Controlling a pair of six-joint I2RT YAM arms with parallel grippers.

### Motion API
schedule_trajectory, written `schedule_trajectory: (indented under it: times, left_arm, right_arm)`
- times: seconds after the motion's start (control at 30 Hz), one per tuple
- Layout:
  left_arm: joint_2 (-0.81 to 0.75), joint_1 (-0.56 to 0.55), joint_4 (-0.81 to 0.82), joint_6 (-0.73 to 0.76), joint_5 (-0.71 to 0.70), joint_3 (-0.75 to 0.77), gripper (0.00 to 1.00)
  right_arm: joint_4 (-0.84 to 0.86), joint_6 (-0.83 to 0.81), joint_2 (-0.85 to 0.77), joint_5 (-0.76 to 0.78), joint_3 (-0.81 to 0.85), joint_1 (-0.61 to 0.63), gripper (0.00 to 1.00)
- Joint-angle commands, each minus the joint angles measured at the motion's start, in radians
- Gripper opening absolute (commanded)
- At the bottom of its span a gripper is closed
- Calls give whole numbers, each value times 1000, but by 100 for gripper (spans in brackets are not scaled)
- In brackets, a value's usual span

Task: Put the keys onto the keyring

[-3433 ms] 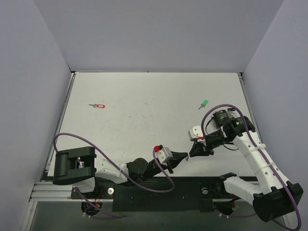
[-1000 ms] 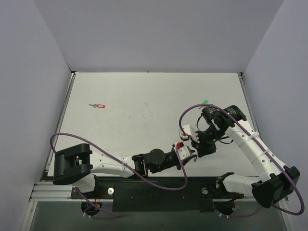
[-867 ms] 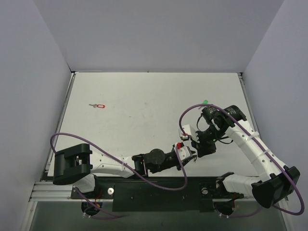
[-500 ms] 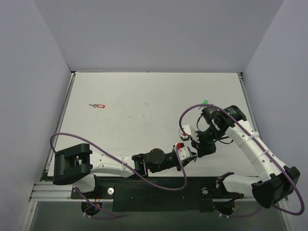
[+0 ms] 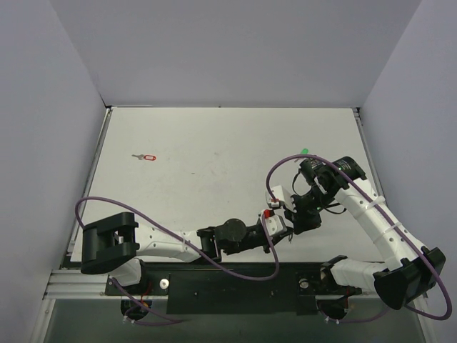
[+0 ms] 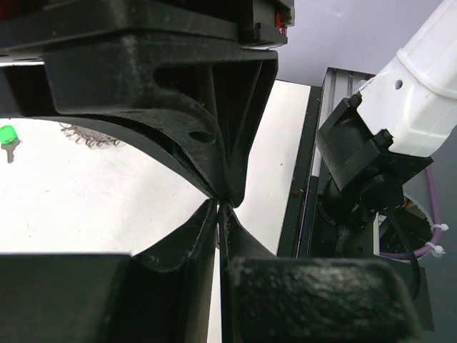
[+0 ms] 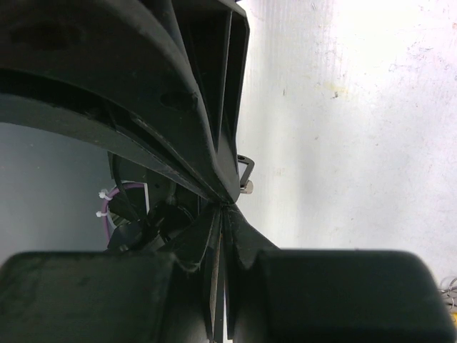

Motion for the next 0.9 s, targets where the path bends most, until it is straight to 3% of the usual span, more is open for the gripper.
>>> schedule_trajectory:
  times: [0.0, 0.4, 0.5, 0.63, 0.87]
  left_arm:
    - [10, 5, 8, -19, 20, 49, 16]
    - [-1, 6, -6, -26, 8, 43, 23]
    - [5, 8, -8, -26, 20, 49, 18]
    - [8, 14, -11, -32, 42, 54, 0]
    - [-18, 15, 64, -56, 23, 12, 0]
  right_arm:
    - [-50, -10, -21, -31, -4, 7, 0]
    - [-47, -10, -23, -31, -6, 7, 0]
    - [-49, -11, -23, -32, -4, 7, 0]
    - [-49, -11, -23, -32, -7, 7, 0]
    - [-24, 12, -36, -44, -6, 3, 0]
